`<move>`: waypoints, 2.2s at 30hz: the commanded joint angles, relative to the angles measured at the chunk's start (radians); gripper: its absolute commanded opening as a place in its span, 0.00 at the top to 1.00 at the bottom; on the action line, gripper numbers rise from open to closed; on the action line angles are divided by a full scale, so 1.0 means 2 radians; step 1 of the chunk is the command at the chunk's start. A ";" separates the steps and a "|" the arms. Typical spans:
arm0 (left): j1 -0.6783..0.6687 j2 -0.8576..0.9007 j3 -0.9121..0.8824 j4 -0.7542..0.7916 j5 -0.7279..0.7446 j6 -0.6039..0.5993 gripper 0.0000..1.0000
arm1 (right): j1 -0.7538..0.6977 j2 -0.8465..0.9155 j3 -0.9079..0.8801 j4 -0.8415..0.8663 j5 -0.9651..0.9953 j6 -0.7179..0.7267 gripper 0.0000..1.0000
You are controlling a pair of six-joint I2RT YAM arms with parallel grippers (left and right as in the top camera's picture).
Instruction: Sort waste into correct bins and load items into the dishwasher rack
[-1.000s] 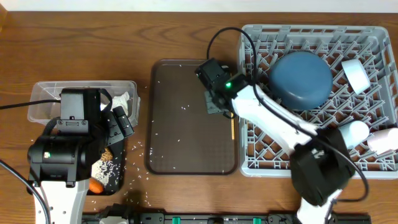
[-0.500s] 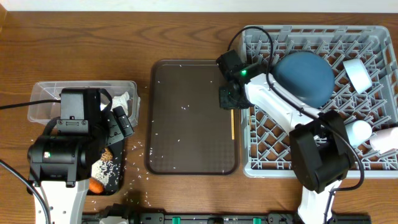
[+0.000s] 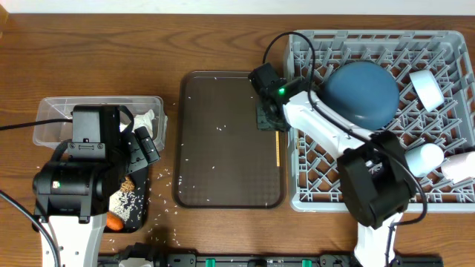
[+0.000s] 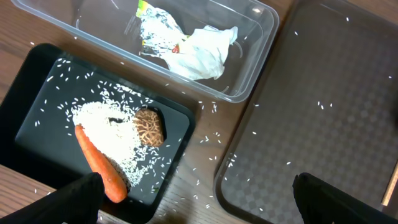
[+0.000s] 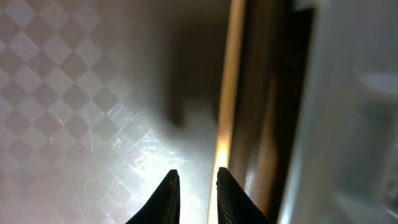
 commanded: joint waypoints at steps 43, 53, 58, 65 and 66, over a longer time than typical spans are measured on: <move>0.002 0.000 0.005 0.000 -0.006 0.006 0.02 | 0.024 0.010 0.028 -0.024 0.060 -0.014 0.75; 0.002 0.000 0.005 0.000 -0.006 0.006 0.02 | 0.023 0.010 0.025 -0.030 0.083 0.042 0.73; 0.002 0.000 0.005 0.000 -0.006 0.006 0.02 | 0.021 0.024 0.020 -0.011 0.043 0.042 0.72; 0.002 0.000 0.005 0.000 -0.006 0.006 0.02 | 0.021 0.070 0.020 -0.010 0.028 0.061 0.71; 0.002 0.000 0.005 0.000 -0.006 0.006 0.02 | 0.021 0.074 0.020 -0.010 0.030 0.061 0.69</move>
